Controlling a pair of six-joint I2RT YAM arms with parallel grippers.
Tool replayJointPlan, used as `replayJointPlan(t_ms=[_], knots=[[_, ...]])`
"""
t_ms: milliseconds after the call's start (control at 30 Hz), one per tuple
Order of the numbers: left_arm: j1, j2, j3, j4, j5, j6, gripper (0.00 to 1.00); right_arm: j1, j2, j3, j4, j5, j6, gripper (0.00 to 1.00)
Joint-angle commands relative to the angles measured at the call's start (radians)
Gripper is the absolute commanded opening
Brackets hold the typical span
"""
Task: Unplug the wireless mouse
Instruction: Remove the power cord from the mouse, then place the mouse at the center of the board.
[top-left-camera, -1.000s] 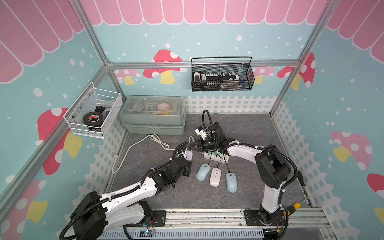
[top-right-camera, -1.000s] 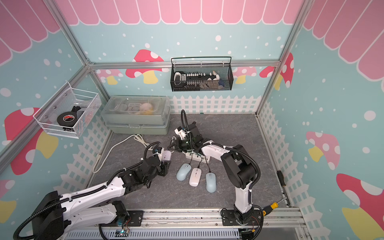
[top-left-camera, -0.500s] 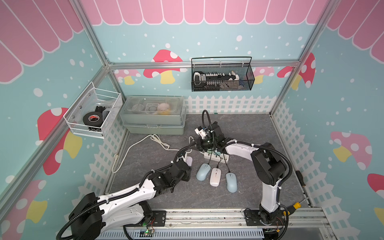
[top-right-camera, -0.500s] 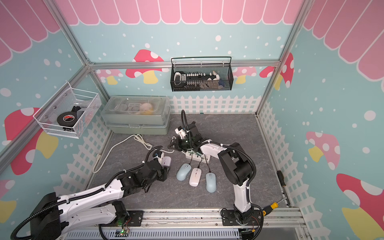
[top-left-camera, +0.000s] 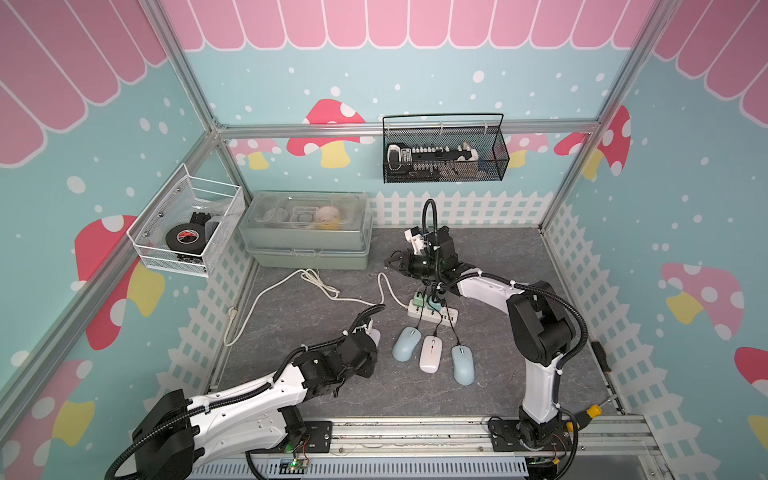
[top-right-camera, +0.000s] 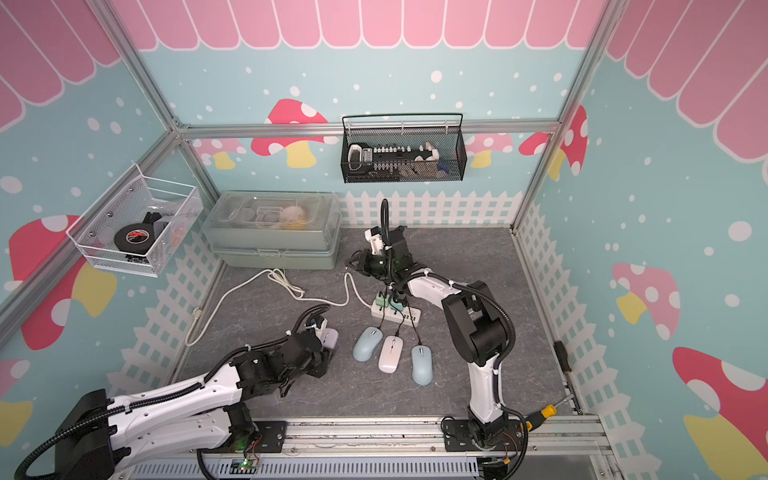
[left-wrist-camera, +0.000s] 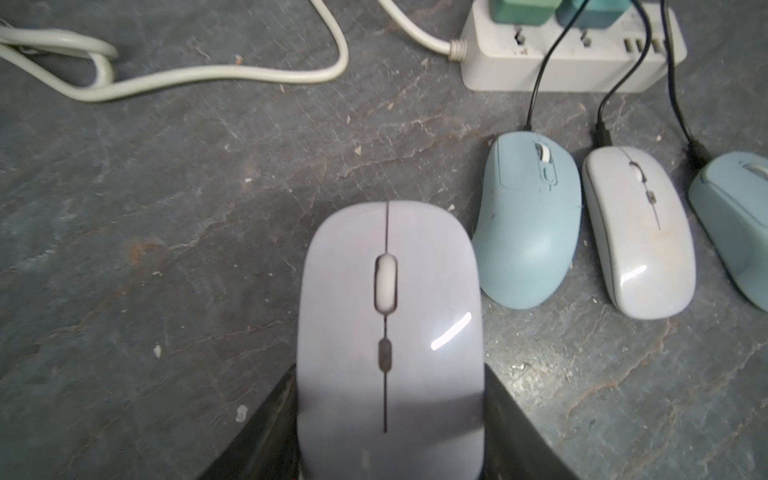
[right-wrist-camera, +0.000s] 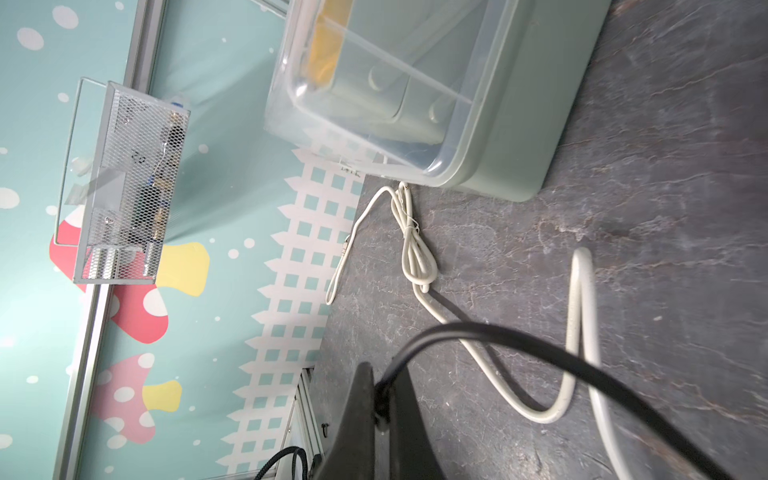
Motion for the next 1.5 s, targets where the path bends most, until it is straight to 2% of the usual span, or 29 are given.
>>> replayJointPlan(t_ms=[0, 200, 400, 567, 733, 800, 967, 1267, 1467], knots=[[0.001, 0.007, 0.059, 0.027, -0.121, -0.024, 0.34, 0.011, 0.006, -0.007, 0.038, -0.025, 0.002, 0.00], [0.072, 0.070, 0.123, -0.025, -0.175, -0.051, 0.34, 0.027, -0.003, -0.031, 0.001, -0.044, -0.040, 0.00], [0.273, 0.038, 0.137, -0.100, -0.063, -0.100, 0.33, 0.031, -0.009, -0.066, -0.008, -0.055, -0.058, 0.00], [0.382, 0.070, 0.188, -0.245, -0.004, -0.121, 0.33, 0.030, -0.009, -0.067, -0.012, -0.071, -0.064, 0.00], [0.484, 0.092, 0.189, -0.284, 0.115, -0.146, 0.33, 0.030, -0.007, -0.064, -0.007, -0.075, -0.056, 0.00], [0.500, 0.088, 0.174, -0.249, 0.148, -0.153, 0.33, 0.031, -0.003, -0.071, -0.006, -0.078, -0.054, 0.00], [0.514, 0.142, 0.147, -0.208, 0.143, -0.203, 0.33, 0.030, 0.013, -0.083, 0.030, -0.098, -0.027, 0.00], [0.515, 0.276, 0.085, -0.113, 0.075, -0.283, 0.34, 0.029, 0.003, -0.077, -0.018, -0.086, -0.068, 0.00], [0.516, 0.285, 0.068, -0.107, 0.009, -0.302, 0.38, 0.030, 0.018, -0.075, -0.014, -0.092, -0.064, 0.00]])
